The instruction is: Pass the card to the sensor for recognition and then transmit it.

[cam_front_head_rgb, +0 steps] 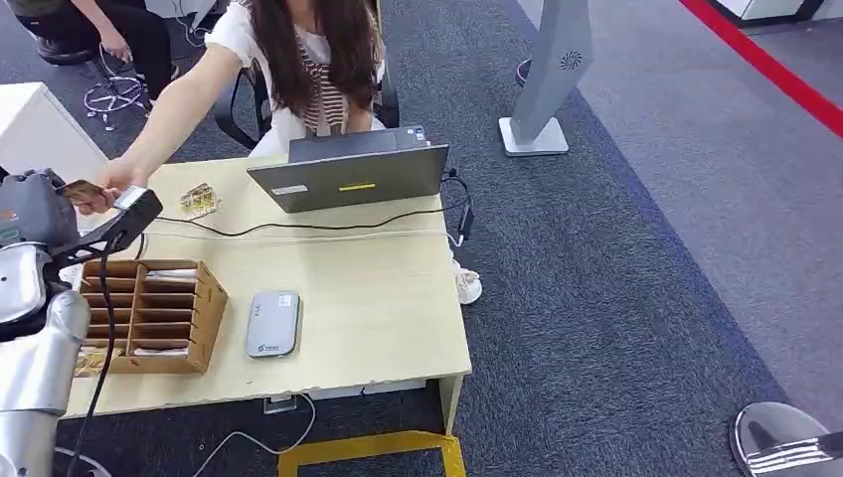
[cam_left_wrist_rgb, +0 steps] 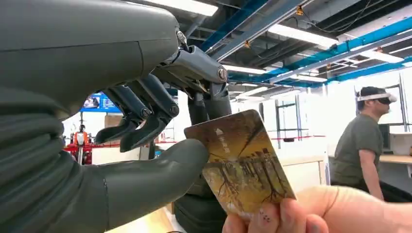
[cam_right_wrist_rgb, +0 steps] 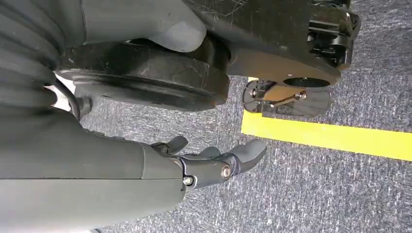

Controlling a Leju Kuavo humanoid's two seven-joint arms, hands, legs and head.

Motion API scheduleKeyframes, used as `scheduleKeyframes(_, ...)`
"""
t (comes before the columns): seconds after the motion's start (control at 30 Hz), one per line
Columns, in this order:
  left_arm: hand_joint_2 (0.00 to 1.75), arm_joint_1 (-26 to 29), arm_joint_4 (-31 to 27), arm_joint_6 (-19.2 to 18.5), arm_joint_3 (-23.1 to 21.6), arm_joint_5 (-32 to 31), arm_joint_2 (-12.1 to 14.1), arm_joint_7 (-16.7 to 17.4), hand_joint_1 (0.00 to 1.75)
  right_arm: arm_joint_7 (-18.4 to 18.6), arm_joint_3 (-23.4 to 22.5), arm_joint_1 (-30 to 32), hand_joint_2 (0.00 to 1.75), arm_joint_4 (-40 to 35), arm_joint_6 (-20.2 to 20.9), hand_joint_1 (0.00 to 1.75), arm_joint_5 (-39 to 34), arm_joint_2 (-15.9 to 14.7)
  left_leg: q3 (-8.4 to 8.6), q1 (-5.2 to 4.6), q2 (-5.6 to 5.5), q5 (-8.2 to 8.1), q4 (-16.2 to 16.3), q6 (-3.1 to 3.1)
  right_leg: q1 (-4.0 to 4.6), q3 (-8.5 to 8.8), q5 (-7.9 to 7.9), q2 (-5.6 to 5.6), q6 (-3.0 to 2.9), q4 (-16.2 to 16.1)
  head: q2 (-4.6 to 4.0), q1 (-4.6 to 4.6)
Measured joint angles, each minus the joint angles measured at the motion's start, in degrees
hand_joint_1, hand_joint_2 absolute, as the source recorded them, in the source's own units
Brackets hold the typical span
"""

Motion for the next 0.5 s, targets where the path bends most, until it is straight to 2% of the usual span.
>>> scheduleKeyframes(0.27, 1.75, 0.7, -0.5, 2.5, 0.0, 1.0, 0.0, -1.0, 0.0, -0.4, 0.0, 0.0, 1.75, 0.0, 0.0, 0.0, 0.0, 0.0, -0.04, 0.0, -0.01, 0.0, 0.0, 0.0, 0.0, 0.0, 0.0, -0.01, 0.0, 0.0, 0.0, -0.02)
scheduleKeyframes(0.4, 1.75, 4.5, -5.6, 6.0, 0.0, 5.5, 0.1, -3.9, 0.0, -1.0, 0.0, 0.1, 1.75, 0.0, 0.0, 0.0, -0.4, 0.0, -0.06, 0.0, -0.01, -0.01, 0.0, 0.0, 0.0, 0.0, -0.01, 0.0, 0.01, 0.0, 0.0, 0.0)
scheduleKeyframes(0.5, 1.75, 9.6, -12.2, 8.8, 0.6, 10.3, 0.3, -6.7, 0.0, -1.6, -0.2, 0.1, 1.75, 0.0, -0.2, 0.0, -1.2, 0.0, -0.07, -0.01, 0.06, -0.03, 0.0, 0.0, -0.01, -0.02, -0.02, 0.05, 0.01, 0.0, 0.0, -0.02)
